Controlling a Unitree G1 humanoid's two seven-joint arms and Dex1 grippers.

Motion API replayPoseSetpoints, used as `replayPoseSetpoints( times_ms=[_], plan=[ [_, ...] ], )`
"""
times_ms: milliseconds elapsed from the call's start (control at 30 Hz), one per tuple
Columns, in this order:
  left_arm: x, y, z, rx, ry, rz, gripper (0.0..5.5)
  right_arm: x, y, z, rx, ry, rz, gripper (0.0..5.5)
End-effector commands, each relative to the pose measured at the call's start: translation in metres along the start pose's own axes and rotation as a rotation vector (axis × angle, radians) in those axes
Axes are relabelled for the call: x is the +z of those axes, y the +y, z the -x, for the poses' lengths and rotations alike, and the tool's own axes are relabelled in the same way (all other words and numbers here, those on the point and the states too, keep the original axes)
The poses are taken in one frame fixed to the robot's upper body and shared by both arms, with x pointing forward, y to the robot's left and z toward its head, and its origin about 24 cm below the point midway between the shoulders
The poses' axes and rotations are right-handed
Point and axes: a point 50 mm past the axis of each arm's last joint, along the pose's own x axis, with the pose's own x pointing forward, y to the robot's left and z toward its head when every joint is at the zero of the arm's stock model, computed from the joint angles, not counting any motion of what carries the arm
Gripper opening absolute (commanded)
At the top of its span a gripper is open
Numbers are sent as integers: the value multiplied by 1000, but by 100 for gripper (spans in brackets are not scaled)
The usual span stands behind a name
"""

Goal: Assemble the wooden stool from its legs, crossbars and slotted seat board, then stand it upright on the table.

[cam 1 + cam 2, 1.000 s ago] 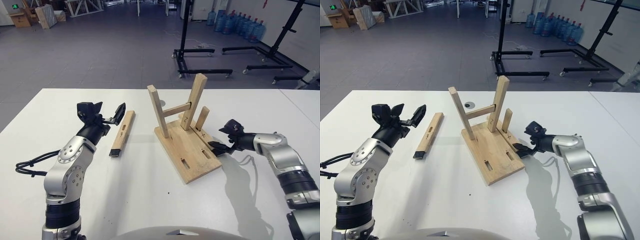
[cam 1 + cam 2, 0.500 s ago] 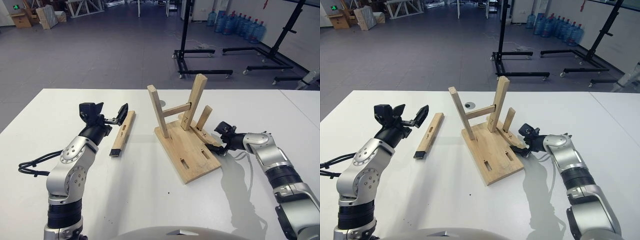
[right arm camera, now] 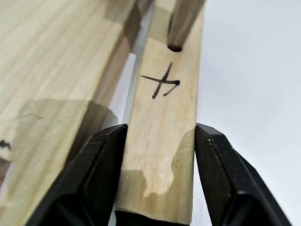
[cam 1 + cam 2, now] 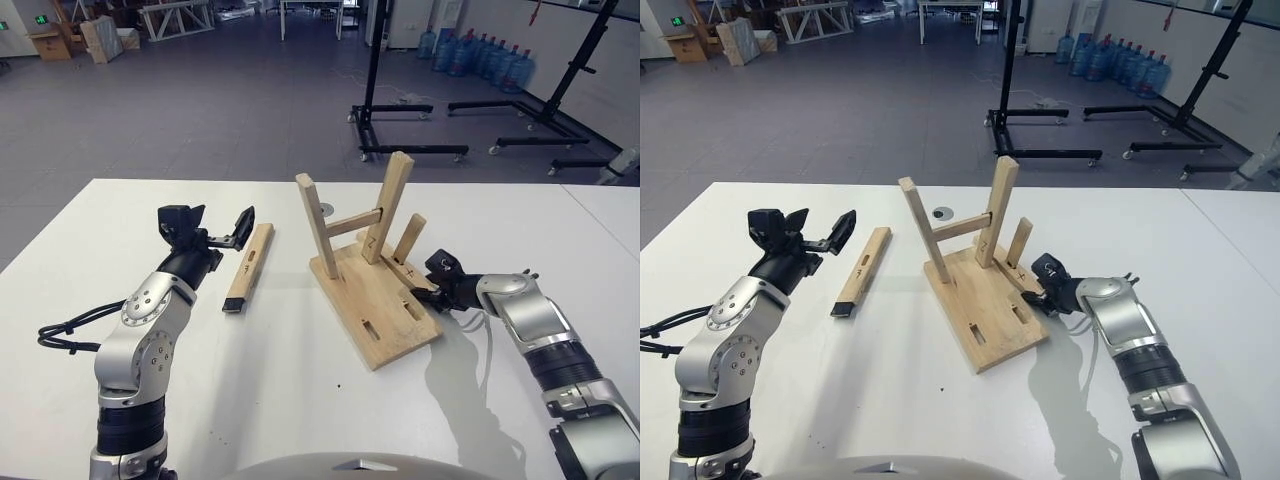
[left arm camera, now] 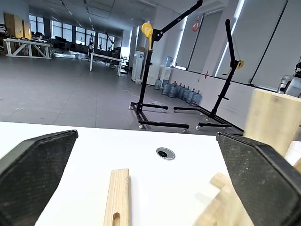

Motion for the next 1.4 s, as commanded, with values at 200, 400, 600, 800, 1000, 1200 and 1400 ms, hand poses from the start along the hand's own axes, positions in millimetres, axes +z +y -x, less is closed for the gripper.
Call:
replayPoseSetpoints(
  times_ms=[200,400,600,800,1000,1200,1400],
  plan=[
    [2,-3,-5,-7,-22,-4,540,-44,56,-18,83,242,-129,213],
    [5,-7,-9,-37,-34,-6,540,-41,19,-17,-92,208,-221,213],
    [32,-10,1,-184,-147,84,540,-36,-65,25,-299,43,-345,212],
    [46,-32,12,-520,-98,80,540,-9,-96,57,-311,-302,-418,211],
    [24,-53,-22,-555,-54,73,540,44,-68,55,-126,-604,-433,204],
    [-7,-38,-48,-446,5,65,540,61,-45,57,4,-722,-515,204],
    [-26,-25,-71,-411,34,61,540,53,-43,51,-10,-711,-575,204]
  ],
)
